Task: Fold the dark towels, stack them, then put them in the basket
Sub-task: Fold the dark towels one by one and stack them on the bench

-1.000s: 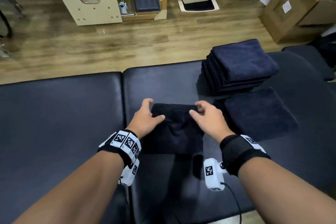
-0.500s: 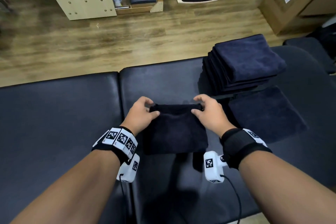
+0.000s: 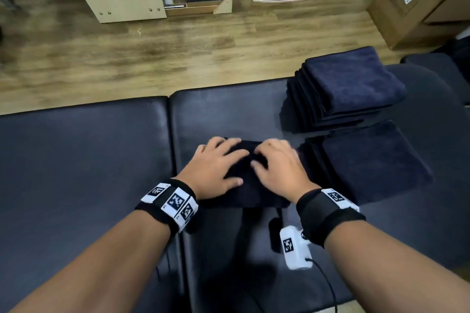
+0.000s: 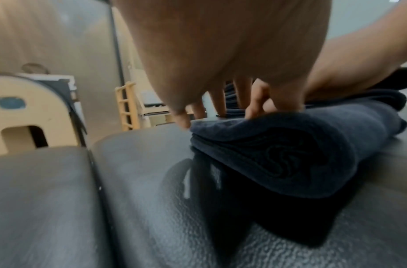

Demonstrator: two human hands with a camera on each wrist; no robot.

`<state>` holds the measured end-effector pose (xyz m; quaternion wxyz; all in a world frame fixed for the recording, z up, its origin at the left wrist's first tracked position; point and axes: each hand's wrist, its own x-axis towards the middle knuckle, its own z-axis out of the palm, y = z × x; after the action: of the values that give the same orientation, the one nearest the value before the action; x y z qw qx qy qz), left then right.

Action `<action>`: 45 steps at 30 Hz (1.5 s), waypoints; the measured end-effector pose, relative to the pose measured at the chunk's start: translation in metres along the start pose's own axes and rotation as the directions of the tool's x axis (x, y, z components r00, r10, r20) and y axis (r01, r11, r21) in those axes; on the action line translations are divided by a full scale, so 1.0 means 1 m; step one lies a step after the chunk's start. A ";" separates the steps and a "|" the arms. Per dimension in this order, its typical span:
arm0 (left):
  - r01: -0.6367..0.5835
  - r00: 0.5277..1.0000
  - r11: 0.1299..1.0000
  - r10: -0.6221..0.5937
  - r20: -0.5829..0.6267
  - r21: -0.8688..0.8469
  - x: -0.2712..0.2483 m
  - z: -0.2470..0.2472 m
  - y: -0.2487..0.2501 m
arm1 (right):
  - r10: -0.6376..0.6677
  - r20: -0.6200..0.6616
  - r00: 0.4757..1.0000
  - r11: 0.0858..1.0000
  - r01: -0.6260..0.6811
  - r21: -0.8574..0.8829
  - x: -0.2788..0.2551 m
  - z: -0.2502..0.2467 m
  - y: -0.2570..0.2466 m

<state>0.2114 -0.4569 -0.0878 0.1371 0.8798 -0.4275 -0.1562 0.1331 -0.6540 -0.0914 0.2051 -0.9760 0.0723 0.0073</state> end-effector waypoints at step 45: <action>0.385 0.891 0.715 -0.453 0.033 -0.584 0.080 -0.024 0.243 | 0.249 0.094 0.964 0.940 -0.264 0.217 -0.084 -0.190 0.163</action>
<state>0.0953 -0.6627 0.0123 0.3811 0.8774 -0.1409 -0.2553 0.0232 -0.8666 0.0213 0.3151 -0.9276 0.1924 0.0576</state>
